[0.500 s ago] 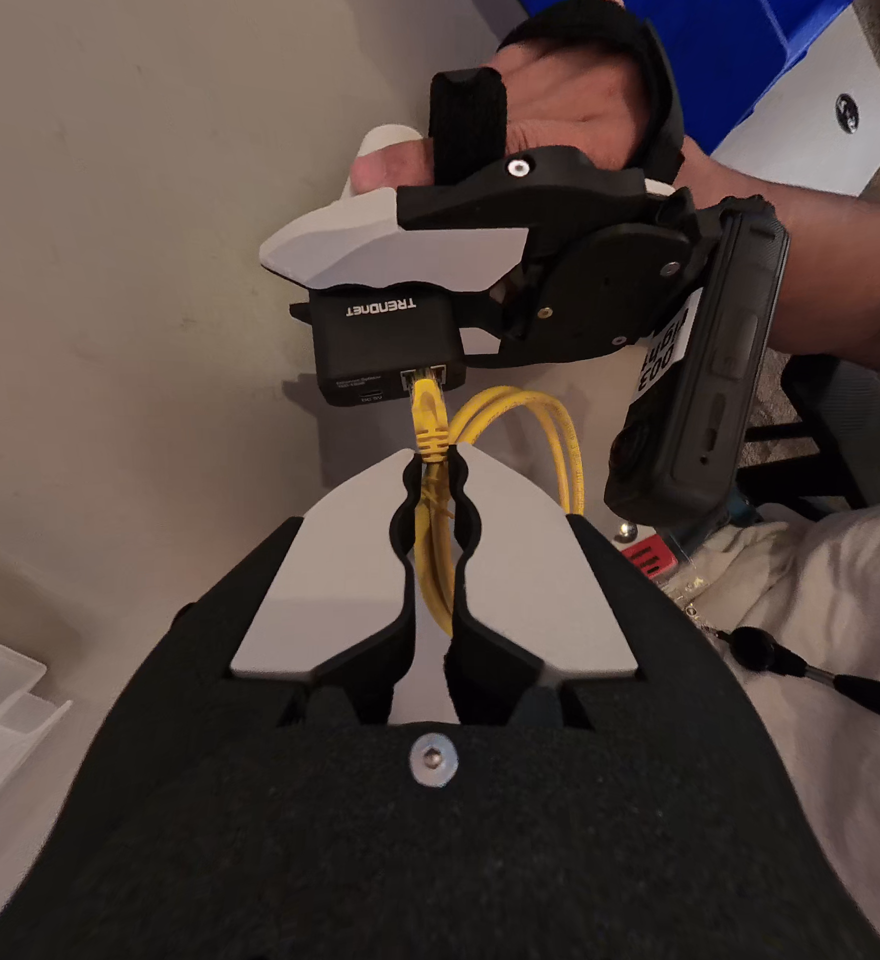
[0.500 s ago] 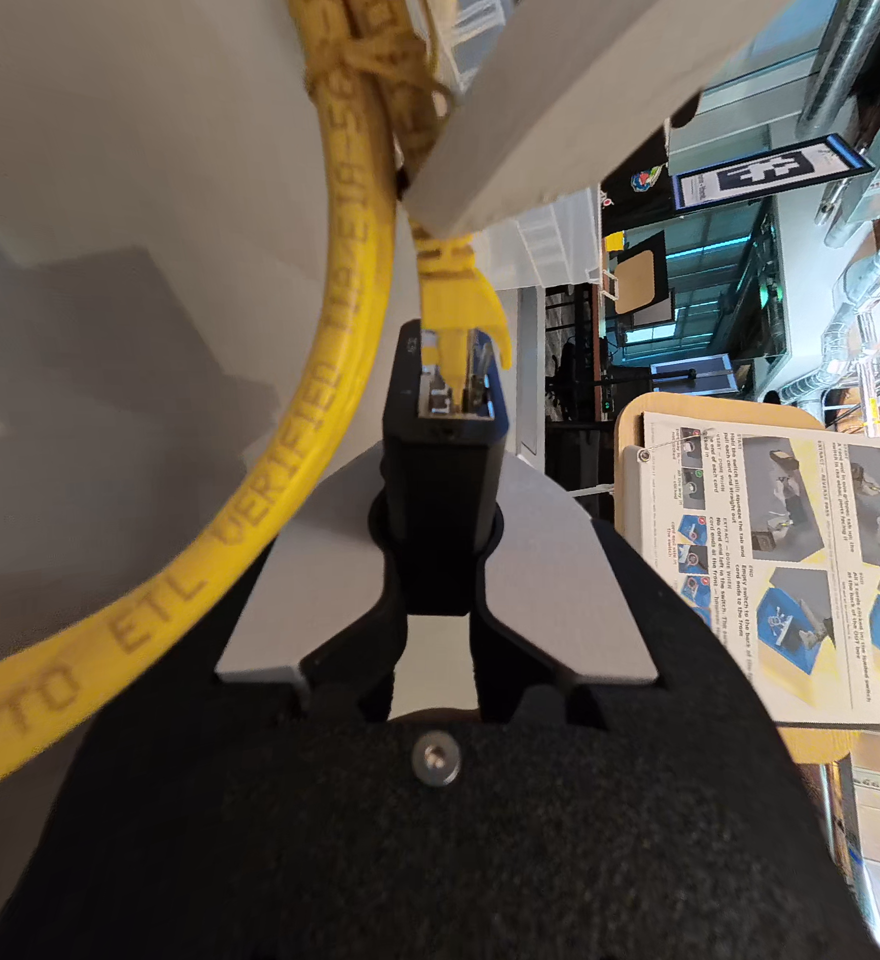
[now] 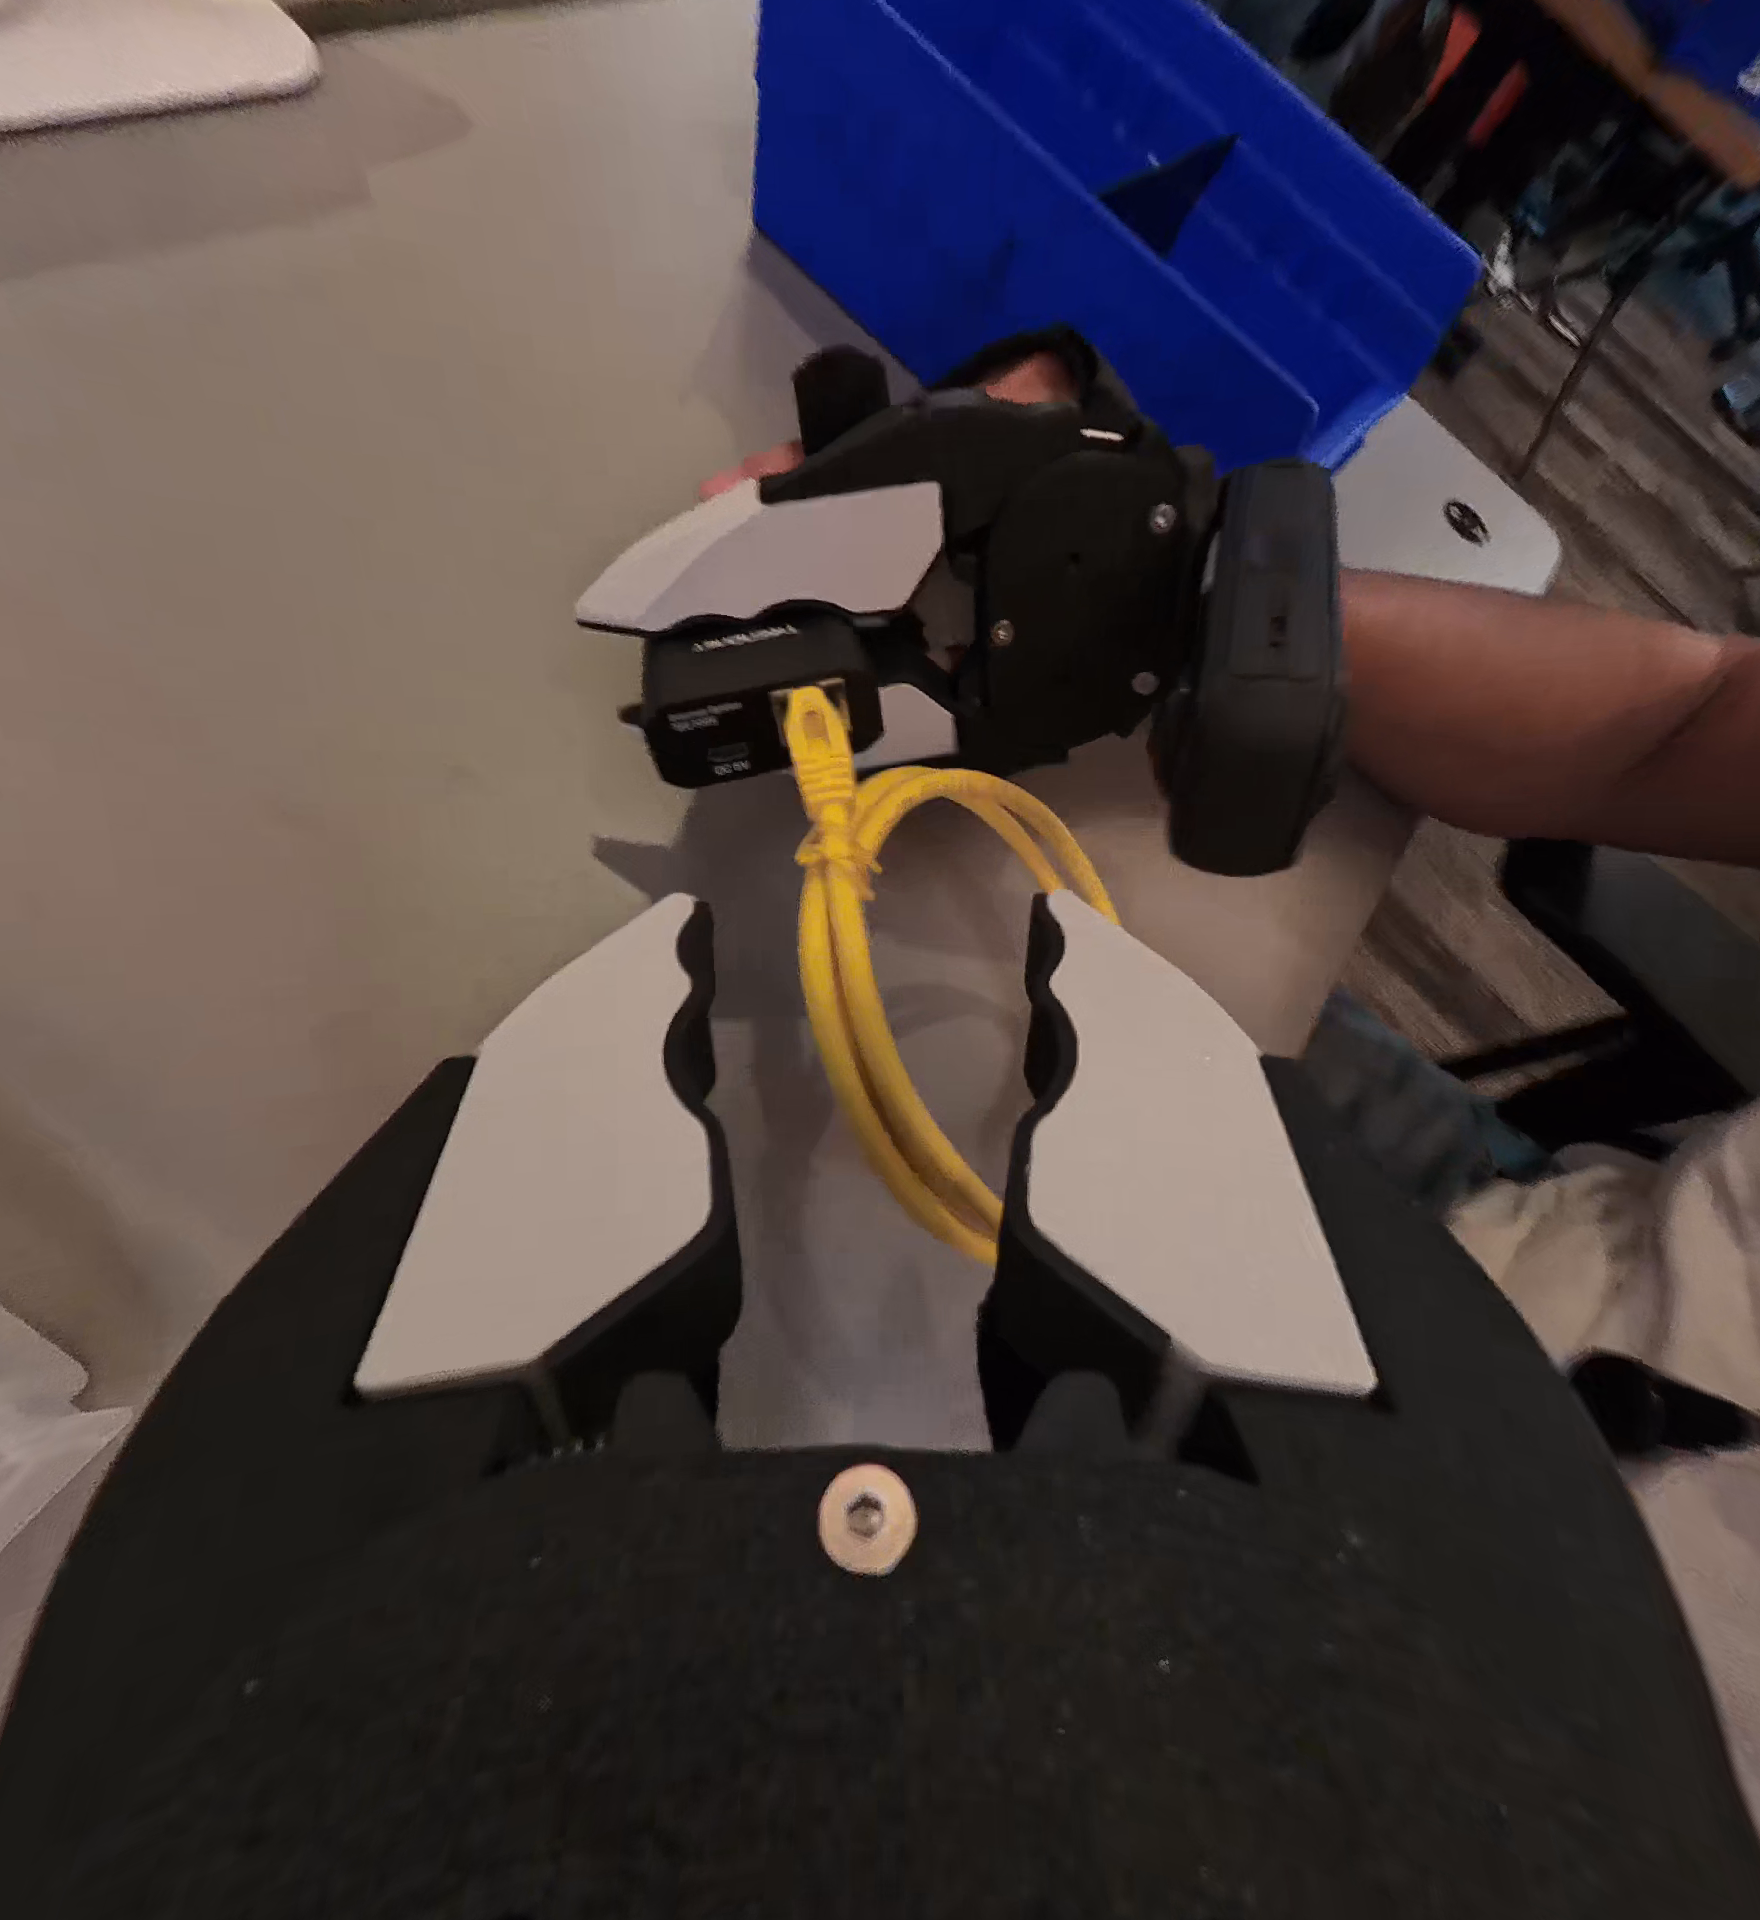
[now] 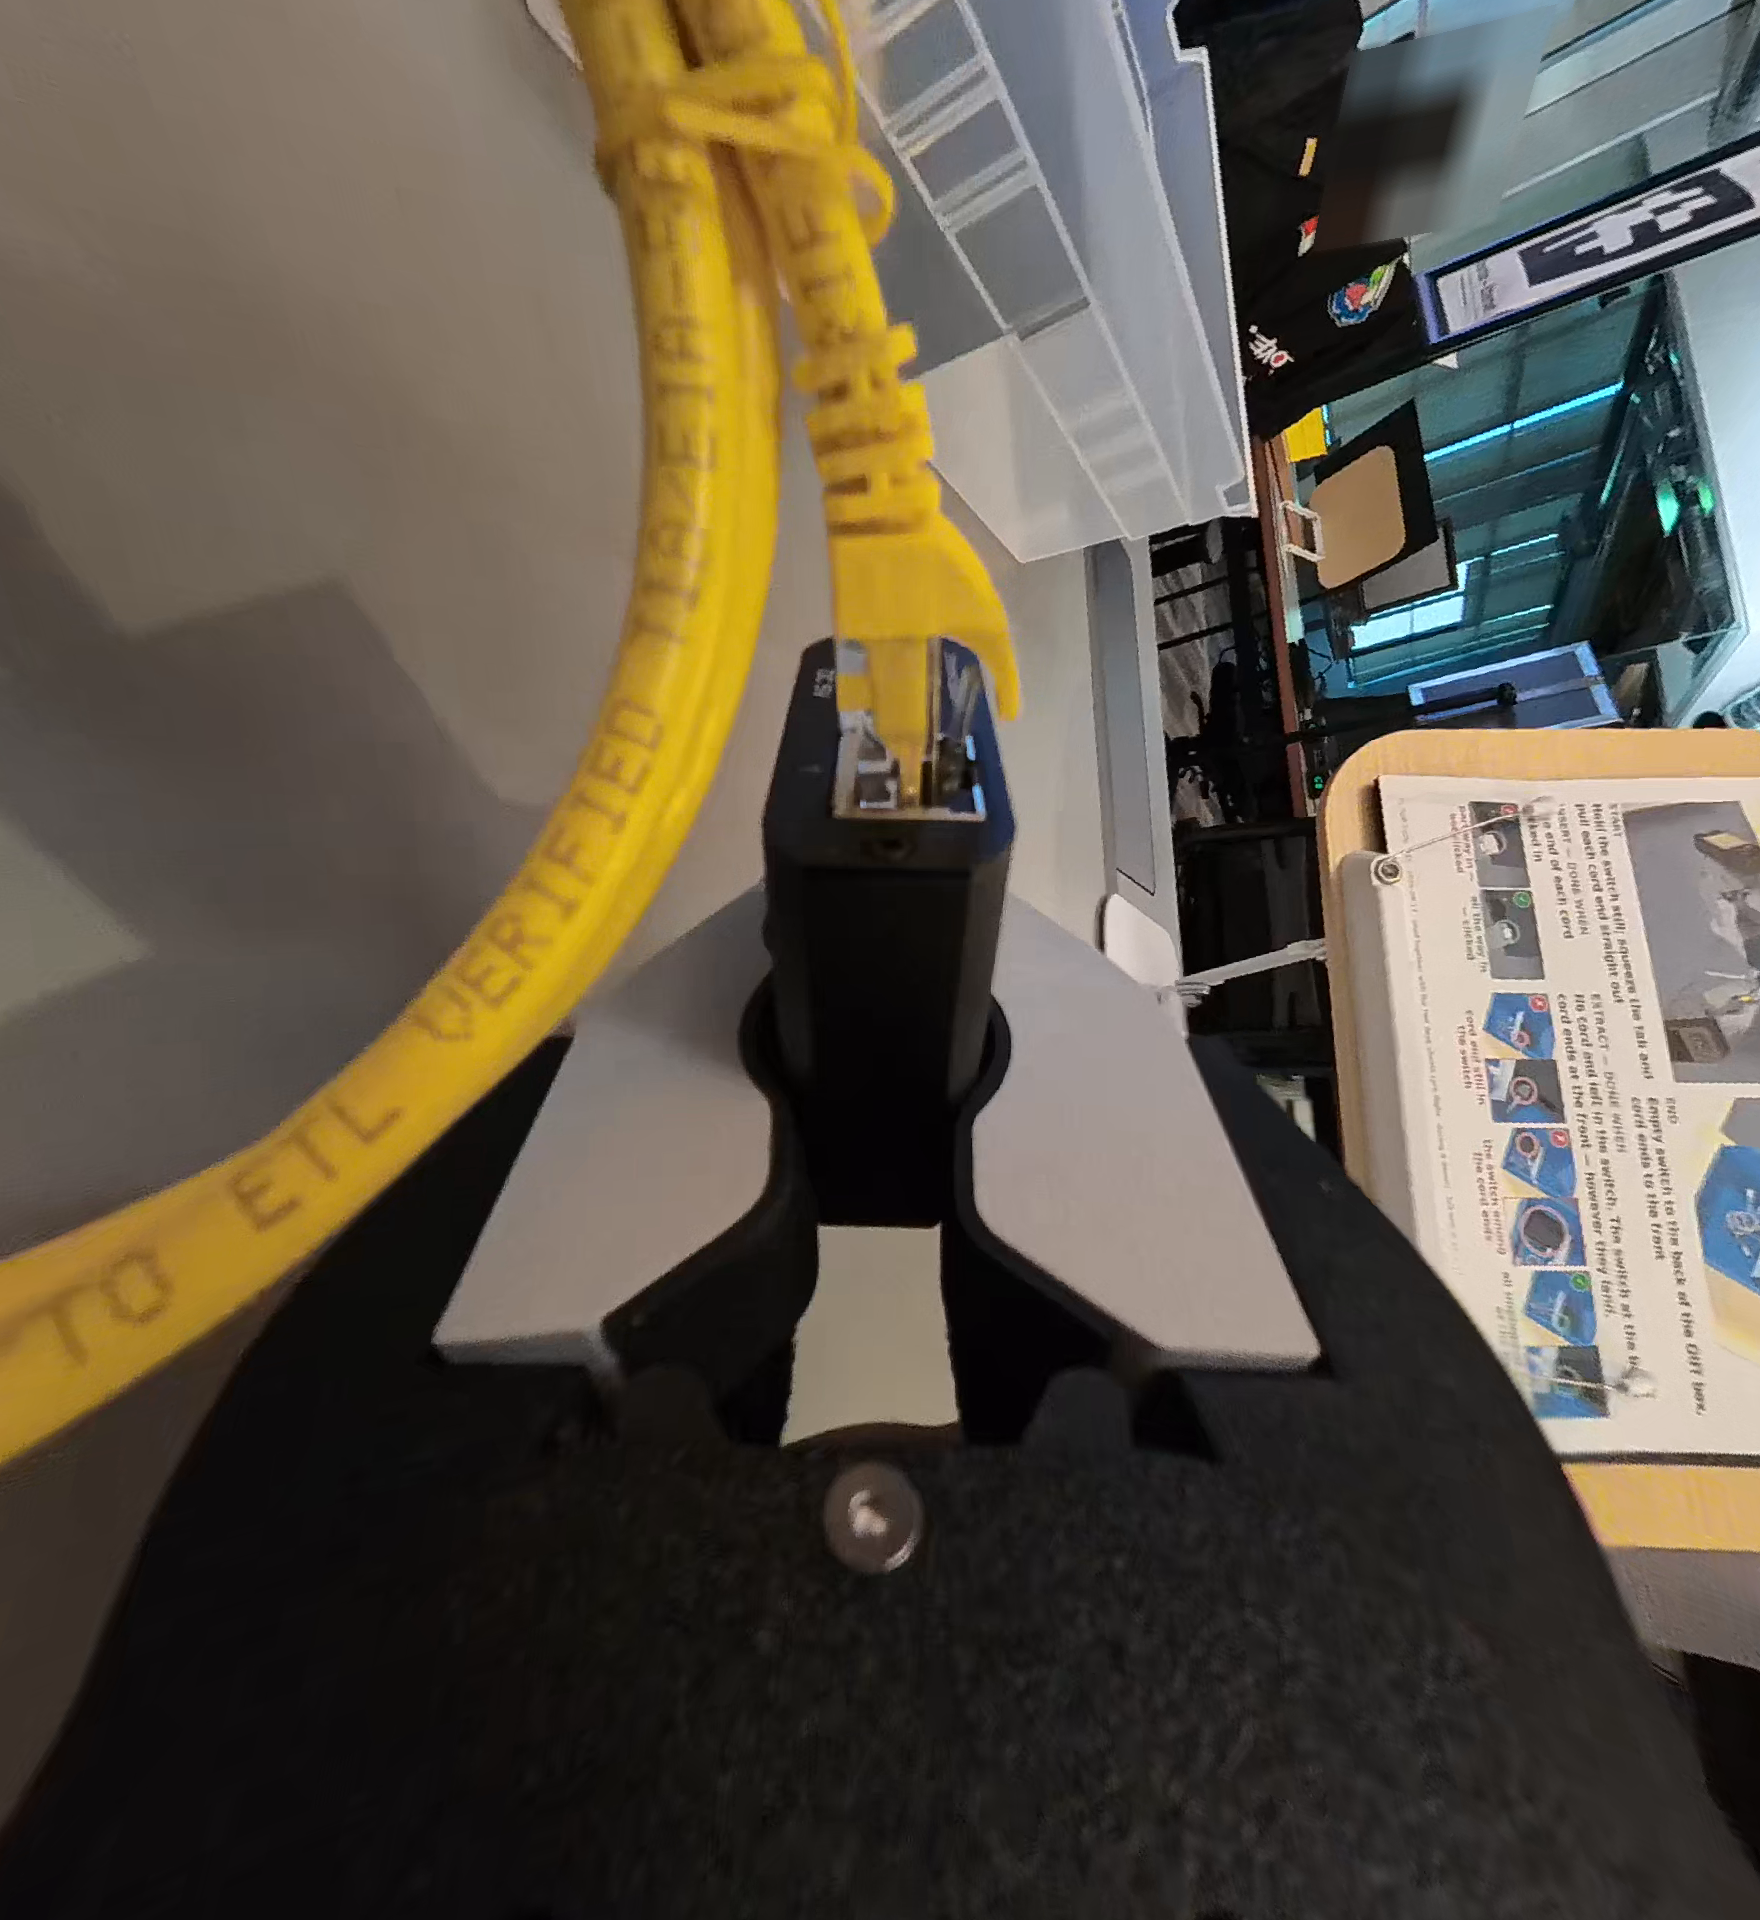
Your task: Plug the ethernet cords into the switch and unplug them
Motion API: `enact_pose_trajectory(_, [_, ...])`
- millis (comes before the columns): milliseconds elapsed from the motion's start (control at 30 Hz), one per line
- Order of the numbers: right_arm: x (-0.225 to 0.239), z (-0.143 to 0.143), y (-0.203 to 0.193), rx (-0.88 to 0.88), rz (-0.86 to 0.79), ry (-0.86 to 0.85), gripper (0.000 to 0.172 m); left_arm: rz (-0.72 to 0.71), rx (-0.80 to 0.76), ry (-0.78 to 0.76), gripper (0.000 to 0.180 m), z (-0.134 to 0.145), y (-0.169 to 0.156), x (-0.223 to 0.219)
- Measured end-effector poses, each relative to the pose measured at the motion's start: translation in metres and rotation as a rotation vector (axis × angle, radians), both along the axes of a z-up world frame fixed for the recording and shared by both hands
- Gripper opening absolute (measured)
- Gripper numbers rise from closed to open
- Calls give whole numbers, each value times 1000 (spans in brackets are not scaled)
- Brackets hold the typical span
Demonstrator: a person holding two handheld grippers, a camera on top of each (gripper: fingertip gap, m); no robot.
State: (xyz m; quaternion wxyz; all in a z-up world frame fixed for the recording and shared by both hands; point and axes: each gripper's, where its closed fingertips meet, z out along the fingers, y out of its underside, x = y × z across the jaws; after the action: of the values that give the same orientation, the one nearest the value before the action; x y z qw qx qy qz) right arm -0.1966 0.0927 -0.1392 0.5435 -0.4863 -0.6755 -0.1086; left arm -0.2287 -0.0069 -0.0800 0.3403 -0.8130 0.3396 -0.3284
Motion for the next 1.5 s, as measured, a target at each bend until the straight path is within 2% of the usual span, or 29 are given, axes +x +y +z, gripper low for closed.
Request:
enact_pose_trajectory(67, [-3,-2,-3,-25,9,13,25,37,60,-19,55,-6,4,-1])
enact_pose_trajectory(167, [-4,-5,-5,-24,13,-1,25,19,110,-80,49,-5,1,7])
enact_pose_trajectory(300, [-5,-7,-7,-39,21,-3,26,3,163,-32,41,-15,3,13])
enact_pose_trajectory(400, [-6,-7,-8,-44,30,2,25,38,248,-69,36,-12,7,15])
enact_pose_trajectory(533, [-7,-6,-9,-41,35,8,24,96,311,-119,39,-17,7,16])
enact_pose_trajectory(700, [-6,-7,-8,-63,33,25,25,141,284,-253,37,-10,6,11])
enact_pose_trajectory(800, [-6,-5,-8,-72,38,40,25,140,278,-240,37,-16,7,11])
enact_pose_trajectory(933, [-7,-7,-9,-85,44,42,25,173,336,-275,23,-8,9,7])
enact_pose_trajectory(1033, [-9,-7,-12,-100,54,53,25,180,352,-240,15,-12,10,6])
enact_pose_trajectory(1200, [-12,-7,-16,-118,70,67,25,158,372,-204,13,-11,8,5])
enact_pose_trajectory(1333, [-14,-9,-19,-117,76,64,25,161,241,-176,12,-10,7,7])
enact_pose_trajectory(1500, [-11,-8,-17,-66,66,35,25,169,227,-88,10,-13,5,11])
